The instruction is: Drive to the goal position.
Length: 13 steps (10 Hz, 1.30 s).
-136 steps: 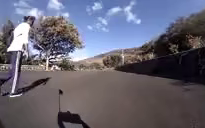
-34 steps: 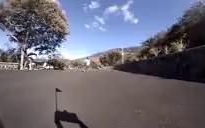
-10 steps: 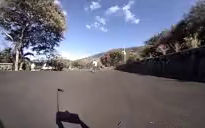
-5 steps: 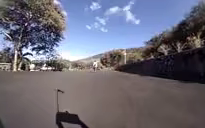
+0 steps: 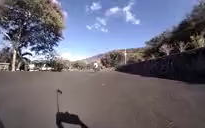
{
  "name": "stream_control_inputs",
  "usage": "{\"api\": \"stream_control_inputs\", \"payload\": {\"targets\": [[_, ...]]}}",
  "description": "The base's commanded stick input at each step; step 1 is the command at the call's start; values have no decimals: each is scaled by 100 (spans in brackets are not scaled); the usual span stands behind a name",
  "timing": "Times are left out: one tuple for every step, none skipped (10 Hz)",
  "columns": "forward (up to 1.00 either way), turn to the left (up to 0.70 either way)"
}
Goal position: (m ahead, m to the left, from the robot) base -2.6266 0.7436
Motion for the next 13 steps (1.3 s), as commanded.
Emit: {"api": "stream_control_inputs", "payload": {"targets": [[50, -14], [50, 0], [50, 0], [50, 0], [50, 0], [50, 0], [50, 0], [50, 0], [50, 0], [50, 0], [50, 0], [50, 0], [50, 0]]}}
